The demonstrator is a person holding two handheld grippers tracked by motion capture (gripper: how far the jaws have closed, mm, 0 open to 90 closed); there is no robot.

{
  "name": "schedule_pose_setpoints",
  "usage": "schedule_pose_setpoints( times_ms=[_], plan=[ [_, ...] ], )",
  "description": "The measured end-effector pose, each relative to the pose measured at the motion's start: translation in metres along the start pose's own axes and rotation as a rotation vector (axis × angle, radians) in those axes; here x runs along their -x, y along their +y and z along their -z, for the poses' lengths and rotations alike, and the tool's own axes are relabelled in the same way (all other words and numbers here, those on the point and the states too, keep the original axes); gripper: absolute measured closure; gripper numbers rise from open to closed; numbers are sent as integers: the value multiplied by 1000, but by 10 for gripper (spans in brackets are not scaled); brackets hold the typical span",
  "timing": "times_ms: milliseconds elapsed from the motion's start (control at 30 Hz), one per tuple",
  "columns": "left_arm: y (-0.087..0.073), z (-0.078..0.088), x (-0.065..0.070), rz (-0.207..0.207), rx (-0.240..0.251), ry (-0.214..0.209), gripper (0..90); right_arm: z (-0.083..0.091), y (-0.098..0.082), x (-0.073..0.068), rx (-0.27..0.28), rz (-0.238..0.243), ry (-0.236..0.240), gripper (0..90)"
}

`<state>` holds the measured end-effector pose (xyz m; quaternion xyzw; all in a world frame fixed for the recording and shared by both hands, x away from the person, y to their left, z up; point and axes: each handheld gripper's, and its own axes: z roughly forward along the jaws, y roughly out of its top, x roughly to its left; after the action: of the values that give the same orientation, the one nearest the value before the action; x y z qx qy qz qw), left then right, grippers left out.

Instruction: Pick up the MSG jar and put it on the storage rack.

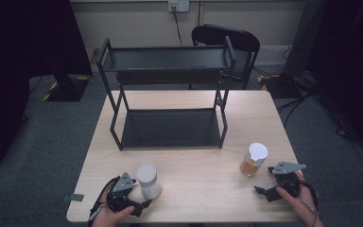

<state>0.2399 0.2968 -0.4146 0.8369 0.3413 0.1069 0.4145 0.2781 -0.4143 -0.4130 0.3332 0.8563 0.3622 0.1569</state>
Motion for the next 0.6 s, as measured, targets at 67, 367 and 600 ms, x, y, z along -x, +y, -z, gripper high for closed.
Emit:
schedule_pose_setpoints(
  times_ms=[67, 367, 600],
  plan=[
    [1, 1, 0, 5, 5, -5, 17, 0, 0, 0, 0, 0, 0, 0],
    [8, 5, 0, 21, 50, -23, 17, 0, 0, 0, 0, 0, 0, 0],
    [17, 7, 2, 18, 72, -31, 16, 0, 0, 0, 0, 0, 0, 0]
  ],
)
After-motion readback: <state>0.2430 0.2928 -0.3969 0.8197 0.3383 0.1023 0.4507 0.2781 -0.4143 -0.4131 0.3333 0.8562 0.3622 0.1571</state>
